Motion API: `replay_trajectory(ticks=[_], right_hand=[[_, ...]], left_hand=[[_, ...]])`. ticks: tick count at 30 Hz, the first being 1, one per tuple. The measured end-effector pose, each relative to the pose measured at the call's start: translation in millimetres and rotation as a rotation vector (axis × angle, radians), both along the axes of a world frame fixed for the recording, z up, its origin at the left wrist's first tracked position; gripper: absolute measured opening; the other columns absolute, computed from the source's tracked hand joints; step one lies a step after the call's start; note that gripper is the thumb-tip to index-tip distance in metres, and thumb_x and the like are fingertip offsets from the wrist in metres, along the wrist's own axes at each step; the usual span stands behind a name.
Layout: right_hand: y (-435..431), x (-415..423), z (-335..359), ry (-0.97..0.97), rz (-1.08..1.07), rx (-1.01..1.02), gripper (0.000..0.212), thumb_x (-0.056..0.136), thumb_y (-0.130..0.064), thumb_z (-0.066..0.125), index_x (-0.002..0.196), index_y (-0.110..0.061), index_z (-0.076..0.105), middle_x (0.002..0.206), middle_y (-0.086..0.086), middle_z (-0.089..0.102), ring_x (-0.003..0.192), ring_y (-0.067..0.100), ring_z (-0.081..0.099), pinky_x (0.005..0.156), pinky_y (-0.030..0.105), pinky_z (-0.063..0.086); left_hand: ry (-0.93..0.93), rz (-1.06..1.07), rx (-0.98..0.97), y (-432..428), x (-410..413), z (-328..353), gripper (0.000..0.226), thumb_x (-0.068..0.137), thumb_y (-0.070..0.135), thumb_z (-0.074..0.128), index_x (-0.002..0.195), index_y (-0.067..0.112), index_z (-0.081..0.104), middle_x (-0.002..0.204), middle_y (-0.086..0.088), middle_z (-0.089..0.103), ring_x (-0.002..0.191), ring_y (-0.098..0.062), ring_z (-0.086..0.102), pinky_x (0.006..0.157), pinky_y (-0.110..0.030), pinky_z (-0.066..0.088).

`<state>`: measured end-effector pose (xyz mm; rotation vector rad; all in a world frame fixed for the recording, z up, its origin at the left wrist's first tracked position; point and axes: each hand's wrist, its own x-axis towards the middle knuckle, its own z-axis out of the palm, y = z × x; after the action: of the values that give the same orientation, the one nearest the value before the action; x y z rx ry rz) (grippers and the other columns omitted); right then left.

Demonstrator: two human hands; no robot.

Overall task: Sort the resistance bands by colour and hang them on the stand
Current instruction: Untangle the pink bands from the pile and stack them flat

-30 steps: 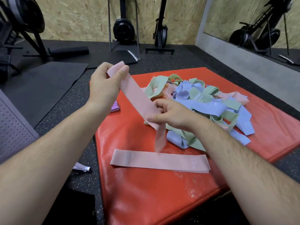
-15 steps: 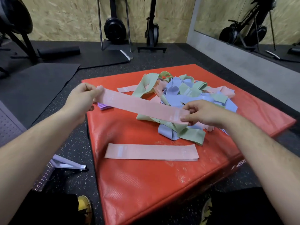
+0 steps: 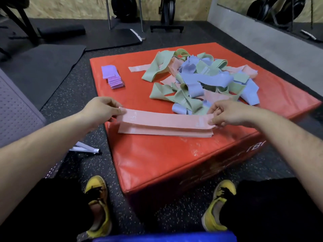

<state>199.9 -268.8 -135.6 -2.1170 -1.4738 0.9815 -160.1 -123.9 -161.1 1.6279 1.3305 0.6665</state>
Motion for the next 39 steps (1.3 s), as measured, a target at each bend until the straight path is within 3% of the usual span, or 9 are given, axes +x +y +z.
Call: replay_trajectory(ticks=[6, 9, 15, 21, 26, 28, 31, 33, 39], right_hand=[[-2, -6, -17, -0.127, -0.013, 0.002, 0.032, 0.079, -0.006, 0.082, 0.096, -0.016, 0.057, 0.073, 0.005, 0.059, 0.056, 0.018, 0.054, 0.057, 0.030, 0.045], [-4, -9, -19, -0.208, 0.018, 0.017, 0.037, 0.076, -0.009, 0.083, 0.100, -0.018, 0.056, 0.074, 0.004, 0.059, 0.060, 0.018, 0.054, 0.062, 0.030, 0.044], [-3, -9, -22, -0.220, 0.030, -0.005, 0.016, 0.079, -0.006, 0.079, 0.082, -0.017, 0.068, 0.060, -0.006, 0.060, 0.044, 0.002, 0.053, 0.054, 0.022, 0.043], [-7, -11, -23, -0.179, 0.035, -0.033, 0.008, 0.082, -0.005, 0.073, 0.084, -0.011, 0.070, 0.057, 0.000, 0.067, 0.048, 0.009, 0.056, 0.059, 0.028, 0.048], [-8, -9, -24, -0.197, 0.056, -0.031, 0.007, 0.084, -0.007, 0.071, 0.087, -0.013, 0.069, 0.051, -0.004, 0.064, 0.045, 0.006, 0.055, 0.062, 0.030, 0.047], [-8, -10, -23, -0.214, 0.070, -0.023, 0.008, 0.084, -0.006, 0.071, 0.087, -0.013, 0.069, 0.051, -0.004, 0.064, 0.045, 0.006, 0.056, 0.062, 0.030, 0.047], [-7, -10, -23, -0.234, 0.087, -0.019, 0.009, 0.082, -0.006, 0.071, 0.086, -0.014, 0.069, 0.056, -0.002, 0.066, 0.048, 0.008, 0.058, 0.063, 0.032, 0.051], [-7, -11, -24, -0.245, 0.092, -0.020, 0.009, 0.082, -0.008, 0.071, 0.084, -0.016, 0.069, 0.061, 0.002, 0.069, 0.051, 0.010, 0.061, 0.065, 0.033, 0.053], [-6, -9, -24, -0.248, 0.099, -0.004, 0.009, 0.082, -0.008, 0.073, 0.082, -0.017, 0.070, 0.060, -0.002, 0.068, 0.053, 0.012, 0.061, 0.063, 0.028, 0.053]], left_hand=[[0.102, -0.004, 0.012, -5, 0, -21, 0.013, 0.081, 0.010, 0.080, 0.084, 0.009, 0.067, 0.072, -0.005, 0.062, 0.055, -0.016, 0.049, 0.045, -0.018, 0.044], [0.132, -0.012, 0.007, -3, -2, -27, 0.014, 0.081, 0.013, 0.081, 0.085, 0.009, 0.069, 0.076, -0.006, 0.065, 0.060, -0.018, 0.053, 0.059, -0.028, 0.047], [0.158, -0.050, 0.081, -6, -2, -29, 0.017, 0.079, 0.017, 0.083, 0.084, 0.016, 0.067, 0.074, -0.006, 0.063, 0.060, -0.017, 0.056, 0.064, -0.031, 0.048], [0.268, -0.100, 0.237, -6, 1, -35, 0.023, 0.082, 0.018, 0.079, 0.089, 0.010, 0.059, 0.072, -0.001, 0.052, 0.062, -0.015, 0.046, 0.060, -0.031, 0.037], [0.362, -0.237, 0.398, -6, -3, -36, 0.026, 0.086, 0.023, 0.076, 0.108, 0.021, 0.063, 0.107, 0.000, 0.055, 0.079, -0.011, 0.051, 0.073, -0.022, 0.038], [0.435, -0.334, 0.502, -4, -7, -34, 0.030, 0.086, 0.039, 0.071, 0.111, 0.024, 0.066, 0.114, 0.003, 0.055, 0.101, -0.016, 0.052, 0.089, -0.023, 0.036], [0.508, -0.557, 0.548, -8, -10, -26, 0.061, 0.071, 0.073, 0.058, 0.116, 0.034, 0.069, 0.125, 0.015, 0.059, 0.122, -0.010, 0.046, 0.107, -0.032, 0.032], [0.494, -0.650, 0.534, -11, -10, -25, 0.071, 0.068, 0.077, 0.058, 0.122, 0.033, 0.068, 0.128, 0.017, 0.060, 0.123, -0.004, 0.047, 0.108, -0.029, 0.032], [0.461, -0.706, 0.522, -9, -7, -28, 0.058, 0.076, 0.065, 0.057, 0.116, 0.027, 0.072, 0.122, 0.010, 0.065, 0.114, -0.006, 0.056, 0.103, -0.029, 0.042]])
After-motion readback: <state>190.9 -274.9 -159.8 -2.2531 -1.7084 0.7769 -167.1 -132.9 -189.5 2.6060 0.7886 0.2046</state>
